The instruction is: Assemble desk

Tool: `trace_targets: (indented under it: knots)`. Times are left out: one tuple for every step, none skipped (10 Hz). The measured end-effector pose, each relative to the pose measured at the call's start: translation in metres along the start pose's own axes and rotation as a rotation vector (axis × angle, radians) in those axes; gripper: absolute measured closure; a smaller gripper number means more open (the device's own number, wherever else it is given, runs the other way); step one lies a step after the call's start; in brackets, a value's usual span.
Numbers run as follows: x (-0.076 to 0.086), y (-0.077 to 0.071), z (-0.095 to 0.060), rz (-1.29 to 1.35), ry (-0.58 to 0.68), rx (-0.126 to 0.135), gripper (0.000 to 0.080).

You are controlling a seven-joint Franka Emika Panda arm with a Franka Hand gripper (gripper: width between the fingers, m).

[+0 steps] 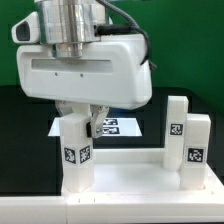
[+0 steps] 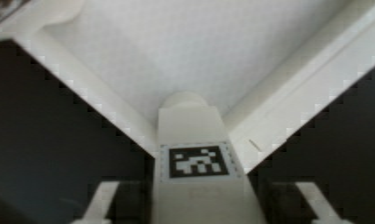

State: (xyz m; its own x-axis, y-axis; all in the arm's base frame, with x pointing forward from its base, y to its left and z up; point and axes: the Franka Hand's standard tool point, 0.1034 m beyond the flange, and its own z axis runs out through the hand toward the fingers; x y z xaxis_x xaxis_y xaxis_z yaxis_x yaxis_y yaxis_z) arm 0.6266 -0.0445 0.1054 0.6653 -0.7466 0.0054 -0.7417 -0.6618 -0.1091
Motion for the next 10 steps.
trace_targets:
  knots:
    - [0.002,0.002,-0.001,0.102,-0.002,0.001,0.0515]
    - [0.002,0.002,0.000,0.266,-0.004,0.000,0.0515]
    - [0.000,0.000,0.000,0.438,-0.006,0.003,0.0515]
    - [-0.004,-0.005,0.000,0.636,-0.023,0.019,0.0515]
    - [-0.005,-0.009,0.001,0.829,-0.055,0.053,0.0515]
    - [-0.004,-0.010,0.001,0.896,-0.063,0.064,0.0515]
    - [-0.004,-0.010,0.001,0.907,-0.064,0.062,0.0515]
    - [-0.004,-0.010,0.002,0.900,-0.064,0.062,0.0515]
    - [-0.004,-0.010,0.002,0.897,-0.064,0.062,0.0515]
    - [-0.004,-0.007,0.001,0.694,-0.065,0.055,0.0515]
